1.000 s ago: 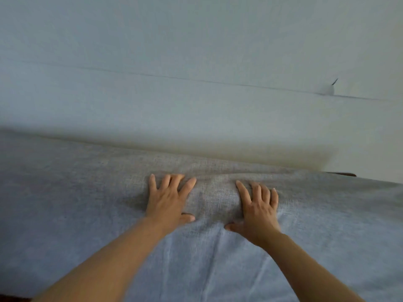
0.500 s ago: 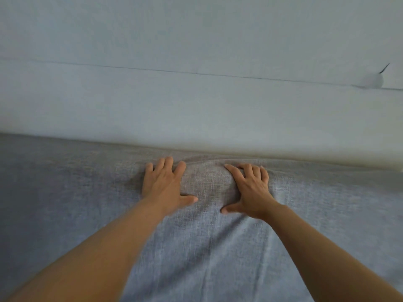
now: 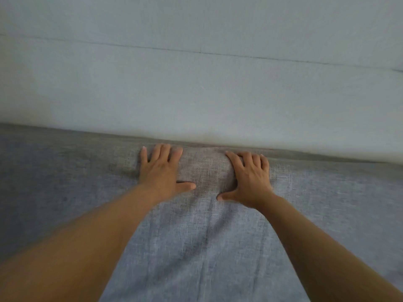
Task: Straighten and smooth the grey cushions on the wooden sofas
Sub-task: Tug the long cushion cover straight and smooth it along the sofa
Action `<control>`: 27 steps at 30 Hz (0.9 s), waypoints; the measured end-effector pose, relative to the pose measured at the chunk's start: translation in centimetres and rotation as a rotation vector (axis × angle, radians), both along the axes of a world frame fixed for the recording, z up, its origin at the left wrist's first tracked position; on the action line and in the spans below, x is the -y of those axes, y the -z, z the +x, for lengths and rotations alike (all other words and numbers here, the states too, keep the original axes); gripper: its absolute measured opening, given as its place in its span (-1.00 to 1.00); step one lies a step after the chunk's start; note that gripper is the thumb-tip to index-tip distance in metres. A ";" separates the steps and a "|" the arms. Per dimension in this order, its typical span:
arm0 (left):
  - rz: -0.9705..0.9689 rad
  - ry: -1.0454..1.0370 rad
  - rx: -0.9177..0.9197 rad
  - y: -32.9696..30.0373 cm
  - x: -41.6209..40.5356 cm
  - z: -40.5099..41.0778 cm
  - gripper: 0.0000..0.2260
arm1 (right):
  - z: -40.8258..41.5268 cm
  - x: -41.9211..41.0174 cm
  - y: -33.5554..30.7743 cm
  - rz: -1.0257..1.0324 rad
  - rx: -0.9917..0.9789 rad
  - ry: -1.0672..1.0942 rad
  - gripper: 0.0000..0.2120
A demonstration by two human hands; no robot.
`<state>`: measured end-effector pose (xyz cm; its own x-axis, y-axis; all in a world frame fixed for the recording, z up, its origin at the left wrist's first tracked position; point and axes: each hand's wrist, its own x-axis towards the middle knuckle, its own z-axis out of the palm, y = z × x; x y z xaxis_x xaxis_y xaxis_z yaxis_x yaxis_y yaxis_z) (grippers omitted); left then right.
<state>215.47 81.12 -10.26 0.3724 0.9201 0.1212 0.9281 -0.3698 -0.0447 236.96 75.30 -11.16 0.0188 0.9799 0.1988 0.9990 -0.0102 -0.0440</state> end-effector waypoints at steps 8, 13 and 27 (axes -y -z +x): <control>-0.138 0.079 0.003 -3.6 5.4 -4.7 -0.23 | -7.7 3.4 -2.8 -0.100 0.008 -0.011 -0.17; -0.152 0.011 -0.004 -5.7 7.9 -10.8 -0.27 | -14.0 4.3 -4.7 -0.132 0.006 -0.153 -0.34; -0.214 -0.232 0.054 -5.2 12.1 -36.5 -0.31 | -37.5 5.0 -6.7 -0.188 0.048 -0.285 -0.34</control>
<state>178.93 68.98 -5.05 0.1484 0.9865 -0.0700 0.9876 -0.1440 0.0630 199.47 70.30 -4.45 -0.2657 0.9640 0.0086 0.9638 0.2659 -0.0202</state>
